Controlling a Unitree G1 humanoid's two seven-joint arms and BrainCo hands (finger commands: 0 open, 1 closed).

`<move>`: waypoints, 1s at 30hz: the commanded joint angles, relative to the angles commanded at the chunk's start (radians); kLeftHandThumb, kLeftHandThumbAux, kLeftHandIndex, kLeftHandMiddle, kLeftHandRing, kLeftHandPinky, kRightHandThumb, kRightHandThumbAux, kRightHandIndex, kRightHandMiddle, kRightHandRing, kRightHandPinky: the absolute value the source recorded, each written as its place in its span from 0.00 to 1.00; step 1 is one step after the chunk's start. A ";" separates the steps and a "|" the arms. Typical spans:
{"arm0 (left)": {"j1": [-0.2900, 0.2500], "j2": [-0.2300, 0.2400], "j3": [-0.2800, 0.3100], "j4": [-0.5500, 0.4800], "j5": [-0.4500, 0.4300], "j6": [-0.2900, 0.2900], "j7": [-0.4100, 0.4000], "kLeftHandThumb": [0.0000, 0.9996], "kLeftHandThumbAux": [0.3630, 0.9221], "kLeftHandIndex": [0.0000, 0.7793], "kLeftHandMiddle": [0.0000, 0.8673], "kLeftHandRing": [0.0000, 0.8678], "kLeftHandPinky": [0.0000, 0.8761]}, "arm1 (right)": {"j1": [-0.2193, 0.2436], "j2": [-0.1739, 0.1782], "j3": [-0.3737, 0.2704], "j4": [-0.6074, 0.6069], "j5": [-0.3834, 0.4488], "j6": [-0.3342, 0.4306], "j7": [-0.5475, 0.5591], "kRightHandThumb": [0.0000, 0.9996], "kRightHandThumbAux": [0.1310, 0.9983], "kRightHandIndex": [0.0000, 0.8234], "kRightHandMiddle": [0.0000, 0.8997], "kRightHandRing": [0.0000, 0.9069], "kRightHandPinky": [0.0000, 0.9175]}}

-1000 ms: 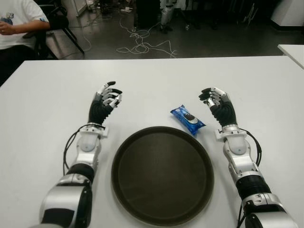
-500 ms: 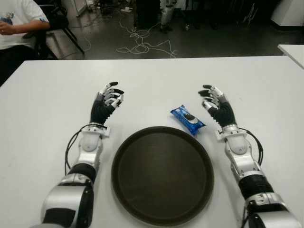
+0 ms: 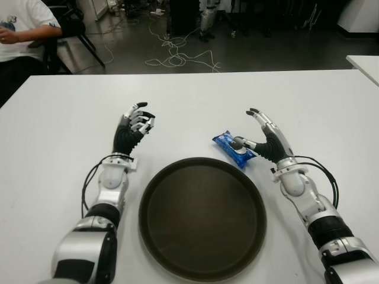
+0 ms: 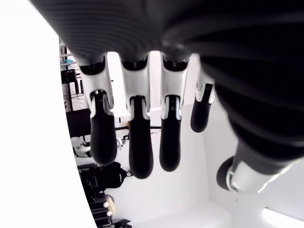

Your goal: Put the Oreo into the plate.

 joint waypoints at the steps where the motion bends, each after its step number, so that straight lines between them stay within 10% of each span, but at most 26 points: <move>1: 0.000 0.000 0.000 0.000 0.000 0.000 0.000 0.58 0.48 0.30 0.49 0.56 0.62 | 0.000 0.000 0.002 0.000 -0.002 0.001 -0.007 0.18 0.20 0.00 0.00 0.00 0.00; 30: 0.005 0.011 -0.015 -0.003 0.039 0.010 0.050 0.55 0.47 0.29 0.48 0.54 0.60 | 0.022 -0.002 0.080 -0.092 -0.114 0.234 -0.069 0.23 0.11 0.00 0.00 0.00 0.00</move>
